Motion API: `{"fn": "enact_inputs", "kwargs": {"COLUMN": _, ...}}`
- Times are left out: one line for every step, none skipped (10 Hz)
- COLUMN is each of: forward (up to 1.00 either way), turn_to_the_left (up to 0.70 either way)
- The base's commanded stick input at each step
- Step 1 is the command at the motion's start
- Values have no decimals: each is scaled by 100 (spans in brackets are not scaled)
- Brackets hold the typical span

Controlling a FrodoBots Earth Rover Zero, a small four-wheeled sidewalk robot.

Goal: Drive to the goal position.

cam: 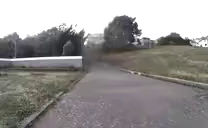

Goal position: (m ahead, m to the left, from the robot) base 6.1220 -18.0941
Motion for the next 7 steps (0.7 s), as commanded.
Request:
{"fn": "enact_inputs", "kwargs": {"forward": 0, "turn_to_the_left": -70}}
{"fn": "enact_inputs", "kwargs": {"forward": 0, "turn_to_the_left": -70}}
{"fn": "enact_inputs", "kwargs": {"forward": 0, "turn_to_the_left": -70}}
{"fn": "enact_inputs", "kwargs": {"forward": 0, "turn_to_the_left": -70}}
{"fn": "enact_inputs", "kwargs": {"forward": 0, "turn_to_the_left": -70}}
{"fn": "enact_inputs", "kwargs": {"forward": 0, "turn_to_the_left": -70}}
{"fn": "enact_inputs", "kwargs": {"forward": 0, "turn_to_the_left": -70}}
